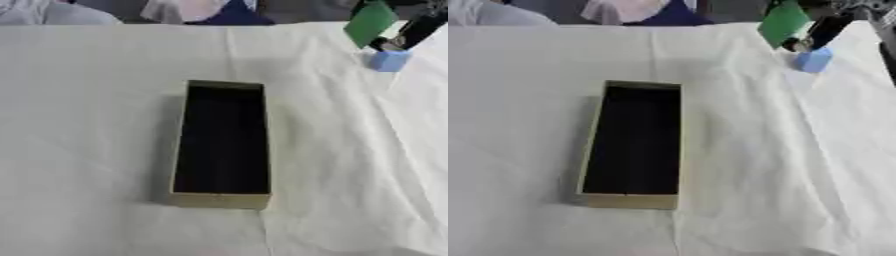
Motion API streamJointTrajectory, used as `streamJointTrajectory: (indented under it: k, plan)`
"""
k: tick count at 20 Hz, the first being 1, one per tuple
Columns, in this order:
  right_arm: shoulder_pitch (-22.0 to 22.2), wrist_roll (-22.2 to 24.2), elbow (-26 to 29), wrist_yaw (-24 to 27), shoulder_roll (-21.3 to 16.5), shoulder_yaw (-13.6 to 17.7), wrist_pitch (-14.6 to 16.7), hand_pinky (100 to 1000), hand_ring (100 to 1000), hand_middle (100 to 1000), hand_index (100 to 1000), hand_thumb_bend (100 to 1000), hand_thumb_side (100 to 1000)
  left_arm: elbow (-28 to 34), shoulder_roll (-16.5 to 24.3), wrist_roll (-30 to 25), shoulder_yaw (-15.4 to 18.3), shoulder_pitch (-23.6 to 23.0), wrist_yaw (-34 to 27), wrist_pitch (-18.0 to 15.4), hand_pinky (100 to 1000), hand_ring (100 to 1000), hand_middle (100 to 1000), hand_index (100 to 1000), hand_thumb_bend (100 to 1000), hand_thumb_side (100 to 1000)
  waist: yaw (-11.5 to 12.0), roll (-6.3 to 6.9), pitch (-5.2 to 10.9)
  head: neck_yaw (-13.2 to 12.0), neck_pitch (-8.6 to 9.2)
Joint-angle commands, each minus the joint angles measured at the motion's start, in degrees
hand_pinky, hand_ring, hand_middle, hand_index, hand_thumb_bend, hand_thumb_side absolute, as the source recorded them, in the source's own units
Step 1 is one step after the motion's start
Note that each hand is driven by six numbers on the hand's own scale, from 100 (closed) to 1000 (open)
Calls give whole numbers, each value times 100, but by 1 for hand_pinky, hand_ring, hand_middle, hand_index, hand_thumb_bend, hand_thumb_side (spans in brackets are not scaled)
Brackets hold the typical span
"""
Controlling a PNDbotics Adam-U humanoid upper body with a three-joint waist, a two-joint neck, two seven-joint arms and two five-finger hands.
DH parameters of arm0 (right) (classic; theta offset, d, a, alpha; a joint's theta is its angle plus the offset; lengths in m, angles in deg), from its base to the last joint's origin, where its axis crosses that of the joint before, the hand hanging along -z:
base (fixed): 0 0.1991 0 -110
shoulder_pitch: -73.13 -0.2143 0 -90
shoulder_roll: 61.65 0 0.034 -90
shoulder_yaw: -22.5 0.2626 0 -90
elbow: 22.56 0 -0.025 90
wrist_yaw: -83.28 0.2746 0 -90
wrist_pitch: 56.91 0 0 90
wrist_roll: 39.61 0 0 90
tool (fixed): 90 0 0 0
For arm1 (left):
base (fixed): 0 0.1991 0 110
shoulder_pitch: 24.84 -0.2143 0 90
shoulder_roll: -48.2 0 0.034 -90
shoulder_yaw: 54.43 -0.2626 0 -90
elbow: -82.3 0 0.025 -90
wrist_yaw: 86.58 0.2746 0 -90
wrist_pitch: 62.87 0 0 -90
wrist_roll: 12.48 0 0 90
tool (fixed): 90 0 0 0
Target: Pick up objects on the table and place them in the box.
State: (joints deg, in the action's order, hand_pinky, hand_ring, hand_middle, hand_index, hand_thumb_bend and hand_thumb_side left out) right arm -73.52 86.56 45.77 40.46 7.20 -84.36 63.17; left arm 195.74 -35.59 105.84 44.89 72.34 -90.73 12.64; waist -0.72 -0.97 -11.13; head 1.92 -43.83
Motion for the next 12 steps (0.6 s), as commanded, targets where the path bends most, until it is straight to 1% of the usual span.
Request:
streamJointTrajectory:
  k: [1, 3, 7, 12]
  plan:
    - [-123, 146, 321, 283, -185, -230, 77, 570, 609, 482, 607, 100, 100, 115, 141, -27, -12, 60, -27, -3, 729, 786, 757, 879, 334, 915, 18, -7, 115, -47, -29]
    - [-164, 212, 362, 446, -160, -396, 106, 599, 610, 481, 605, 100, 100, 115, 149, -32, -14, 60, -31, -4, 730, 786, 757, 879, 335, 914, 31, -12, 130, -83, -29]
    - [-265, 373, 381, 738, -135, -682, 190, 619, 613, 484, 607, 100, 100, 115, 160, -39, -21, 55, -39, -1, 730, 786, 757, 879, 336, 913, 44, -30, 160, -144, -29]
    - [-386, 533, 397, 1049, 0, -893, 239, 631, 609, 481, 604, 100, 100, 115, 164, -54, -35, 45, -54, 6, 730, 786, 757, 879, 337, 912, 49, -45, 207, -160, -29]
